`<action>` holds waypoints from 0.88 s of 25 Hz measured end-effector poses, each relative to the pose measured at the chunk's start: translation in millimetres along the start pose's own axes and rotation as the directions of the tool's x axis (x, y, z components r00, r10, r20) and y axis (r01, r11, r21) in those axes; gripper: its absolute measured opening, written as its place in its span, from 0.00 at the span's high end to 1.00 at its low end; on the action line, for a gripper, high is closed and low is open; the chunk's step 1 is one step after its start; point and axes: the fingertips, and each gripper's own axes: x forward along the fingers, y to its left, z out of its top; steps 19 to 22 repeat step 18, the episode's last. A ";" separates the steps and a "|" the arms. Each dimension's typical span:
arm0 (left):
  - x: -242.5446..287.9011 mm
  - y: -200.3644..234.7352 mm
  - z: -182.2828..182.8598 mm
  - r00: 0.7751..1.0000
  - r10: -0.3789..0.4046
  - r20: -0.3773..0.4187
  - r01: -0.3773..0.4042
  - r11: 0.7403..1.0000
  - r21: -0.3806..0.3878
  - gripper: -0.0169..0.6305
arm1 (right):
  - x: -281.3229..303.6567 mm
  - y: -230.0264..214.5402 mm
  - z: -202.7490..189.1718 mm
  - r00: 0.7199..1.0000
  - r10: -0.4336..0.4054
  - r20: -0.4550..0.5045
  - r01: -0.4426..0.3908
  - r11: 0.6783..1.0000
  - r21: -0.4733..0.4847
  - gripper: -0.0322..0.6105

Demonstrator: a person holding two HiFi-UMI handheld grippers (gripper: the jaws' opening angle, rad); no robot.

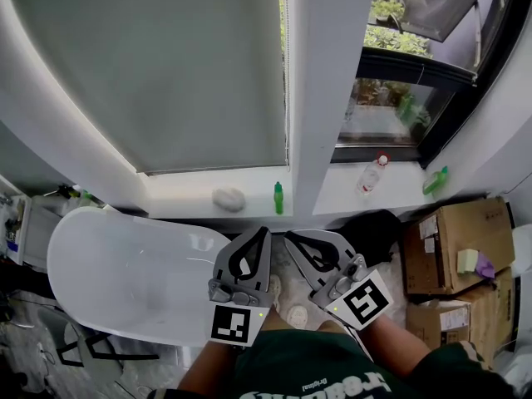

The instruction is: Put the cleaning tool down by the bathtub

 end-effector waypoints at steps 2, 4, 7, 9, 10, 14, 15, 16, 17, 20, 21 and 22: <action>0.8 -3.9 1.0 1.000 -0.008 0.004 0.008 1.000 0.003 0.96 | -2.6 -1.3 2.1 1.000 -0.005 0.002 0.005 1.000 -0.005 0.93; 1.8 -6.8 1.2 1.000 -0.014 0.007 0.014 1.000 -0.005 0.96 | -4.1 -2.5 3.4 1.000 -0.010 0.006 0.010 1.000 -0.008 0.93; 2.0 -11.8 3.7 1.000 -0.023 0.013 0.023 1.000 -0.006 0.96 | -8.1 -2.9 6.0 1.000 -0.017 0.010 0.017 1.000 -0.010 0.93; 2.5 -14.4 5.1 0.999 -0.029 0.014 0.029 1.000 0.000 0.96 | -9.8 -3.4 7.1 1.000 -0.019 0.008 0.020 1.000 -0.016 0.93; 3.3 -15.4 5.7 0.999 -0.031 0.017 0.031 1.000 0.001 0.96 | -10.4 -4.1 7.4 1.000 -0.021 0.007 0.021 1.000 -0.018 0.93; 4.9 -20.2 6.7 0.999 -0.043 0.020 0.042 0.999 0.012 0.96 | -14.3 -6.5 9.9 0.999 -0.033 0.018 0.033 0.999 -0.019 0.93; 4.6 -20.9 7.3 0.999 -0.043 0.021 0.043 0.999 0.012 0.96 | -15.1 -6.6 10.7 0.999 -0.034 0.020 0.035 0.999 -0.020 0.93; 4.4 -21.5 7.9 0.999 -0.043 0.022 0.042 0.999 0.012 0.96 | -15.8 -6.7 11.3 0.999 -0.035 0.021 0.035 0.999 -0.021 0.93; 4.3 -21.9 8.6 0.999 -0.042 0.023 0.042 0.999 0.012 0.96 | -16.3 -6.8 11.8 0.999 -0.035 0.021 0.035 0.999 -0.022 0.93; 4.2 -22.2 9.2 0.999 -0.041 0.023 0.041 0.999 0.012 0.96 | -16.7 -6.9 12.2 0.999 -0.035 0.021 0.035 0.999 -0.022 0.93; 4.2 -22.2 9.2 0.999 -0.041 0.023 0.041 0.999 0.012 0.96 | -16.7 -6.9 12.2 0.999 -0.035 0.021 0.035 0.999 -0.022 0.93; 4.2 -22.2 9.2 0.999 -0.041 0.023 0.041 0.999 0.012 0.96 | -16.7 -6.9 12.2 0.999 -0.035 0.021 0.035 0.999 -0.022 0.93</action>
